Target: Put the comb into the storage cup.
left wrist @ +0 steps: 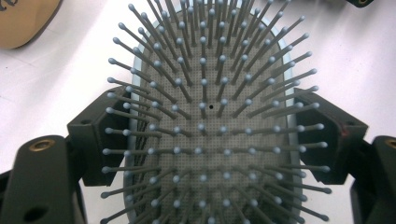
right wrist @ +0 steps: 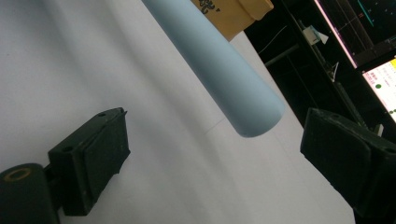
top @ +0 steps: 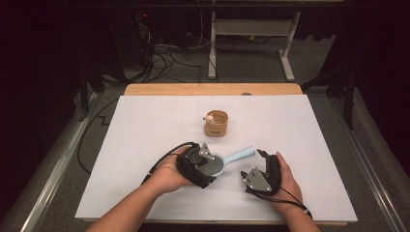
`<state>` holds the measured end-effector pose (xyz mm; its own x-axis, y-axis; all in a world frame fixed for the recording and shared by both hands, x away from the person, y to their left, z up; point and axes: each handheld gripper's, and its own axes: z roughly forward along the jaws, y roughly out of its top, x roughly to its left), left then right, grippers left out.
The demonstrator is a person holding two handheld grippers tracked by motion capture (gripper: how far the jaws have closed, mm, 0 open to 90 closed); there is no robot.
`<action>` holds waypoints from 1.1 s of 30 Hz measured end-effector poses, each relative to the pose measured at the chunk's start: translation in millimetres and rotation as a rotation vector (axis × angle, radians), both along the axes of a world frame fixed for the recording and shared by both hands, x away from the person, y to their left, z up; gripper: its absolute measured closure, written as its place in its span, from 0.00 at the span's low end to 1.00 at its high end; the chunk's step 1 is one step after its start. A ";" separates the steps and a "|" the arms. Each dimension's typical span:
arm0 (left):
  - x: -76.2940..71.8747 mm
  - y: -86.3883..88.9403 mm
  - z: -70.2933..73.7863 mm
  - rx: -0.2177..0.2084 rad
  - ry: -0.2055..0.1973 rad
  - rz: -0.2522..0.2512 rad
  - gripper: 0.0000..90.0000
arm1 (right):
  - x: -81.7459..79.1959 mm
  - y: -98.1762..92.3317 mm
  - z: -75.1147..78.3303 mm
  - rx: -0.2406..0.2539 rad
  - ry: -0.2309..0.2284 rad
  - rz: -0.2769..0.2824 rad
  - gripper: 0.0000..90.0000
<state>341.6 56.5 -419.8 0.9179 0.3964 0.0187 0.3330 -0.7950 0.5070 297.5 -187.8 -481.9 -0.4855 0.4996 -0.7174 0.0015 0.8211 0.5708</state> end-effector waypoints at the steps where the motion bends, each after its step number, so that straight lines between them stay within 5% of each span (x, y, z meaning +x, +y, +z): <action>1: 0.0 -0.4 -0.1 0.003 -0.001 -0.001 0.23 | -0.2 0.4 0.2 -0.008 -0.010 0.004 0.10; 33: 0.2 -20.0 -1.0 0.022 0.004 -0.033 0.23 | -10.9 24.1 -0.4 -0.155 -0.125 0.092 0.36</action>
<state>341.8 36.5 -420.8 0.9305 0.3655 0.0235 0.3084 -0.8163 0.4885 286.6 -163.7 -482.3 -0.4262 0.3363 -0.8398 -0.1402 0.8926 0.4285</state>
